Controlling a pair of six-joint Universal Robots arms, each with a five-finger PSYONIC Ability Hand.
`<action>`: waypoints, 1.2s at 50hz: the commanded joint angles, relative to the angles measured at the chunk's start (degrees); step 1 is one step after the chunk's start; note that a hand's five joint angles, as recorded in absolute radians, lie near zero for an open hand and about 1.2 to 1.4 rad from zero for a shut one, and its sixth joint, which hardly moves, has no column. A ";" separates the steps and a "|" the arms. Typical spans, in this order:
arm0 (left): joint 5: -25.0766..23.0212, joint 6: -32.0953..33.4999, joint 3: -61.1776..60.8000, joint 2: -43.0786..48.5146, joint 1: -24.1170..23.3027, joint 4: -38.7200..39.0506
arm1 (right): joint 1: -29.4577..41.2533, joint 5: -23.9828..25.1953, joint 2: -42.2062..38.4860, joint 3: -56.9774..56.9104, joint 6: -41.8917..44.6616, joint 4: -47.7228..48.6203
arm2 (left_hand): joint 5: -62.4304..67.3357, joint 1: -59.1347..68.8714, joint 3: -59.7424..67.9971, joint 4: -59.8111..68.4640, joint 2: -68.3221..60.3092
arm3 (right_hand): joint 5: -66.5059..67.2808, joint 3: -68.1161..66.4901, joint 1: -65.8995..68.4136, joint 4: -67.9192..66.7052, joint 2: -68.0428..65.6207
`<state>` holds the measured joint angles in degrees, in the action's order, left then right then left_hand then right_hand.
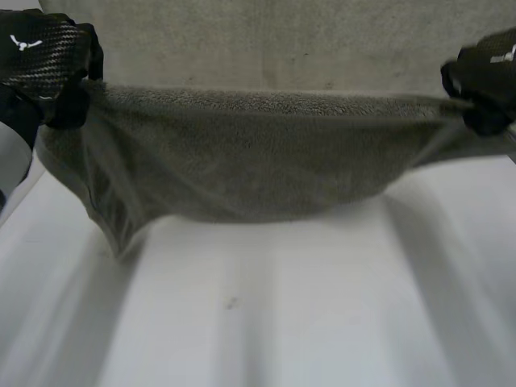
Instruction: Fold the towel.
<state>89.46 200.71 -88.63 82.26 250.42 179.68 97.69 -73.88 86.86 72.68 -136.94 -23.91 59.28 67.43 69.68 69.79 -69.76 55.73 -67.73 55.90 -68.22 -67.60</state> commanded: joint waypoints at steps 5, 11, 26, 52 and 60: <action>0.01 1.79 4.52 14.69 0.50 -15.86 | 7.68 -11.45 -9.67 -0.95 15.73 -8.01 | 10.72 12.57 10.32 10.21 -10.24 | 14.27 -12.27 24.10 -11.78 -12.40; 0.01 6.63 11.20 26.99 0.59 -9.26 | 10.14 -13.49 -19.42 -8.58 16.17 3.22 | 10.72 12.57 10.32 10.21 -10.24 | 14.27 -12.27 24.10 -11.78 -12.40; 0.36 -1.44 31.96 28.85 0.42 35.16 | 12.70 -13.49 -24.28 -20.38 9.15 56.95 | 10.72 12.57 10.32 10.21 -10.24 | 14.27 -12.27 24.10 -11.78 -12.40; -1.66 -2.79 -9.78 34.63 3.49 32.49 | 9.27 -0.57 -23.76 13.34 0.52 33.76 | 10.72 12.57 10.32 10.21 -10.24 | 14.27 -12.27 24.10 -11.78 -12.40; -1.57 8.03 -18.16 34.02 3.93 22.73 | 8.40 -1.97 -22.35 21.80 4.13 27.88 | 0.32 2.16 -0.08 -0.20 0.17 | 14.27 -12.27 24.10 -11.78 -12.40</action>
<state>87.77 202.01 -102.29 117.05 254.05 208.74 106.82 -74.40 63.29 89.38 -135.08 7.80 58.65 67.83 68.62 68.63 -68.65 55.98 -68.09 55.90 -68.43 -67.64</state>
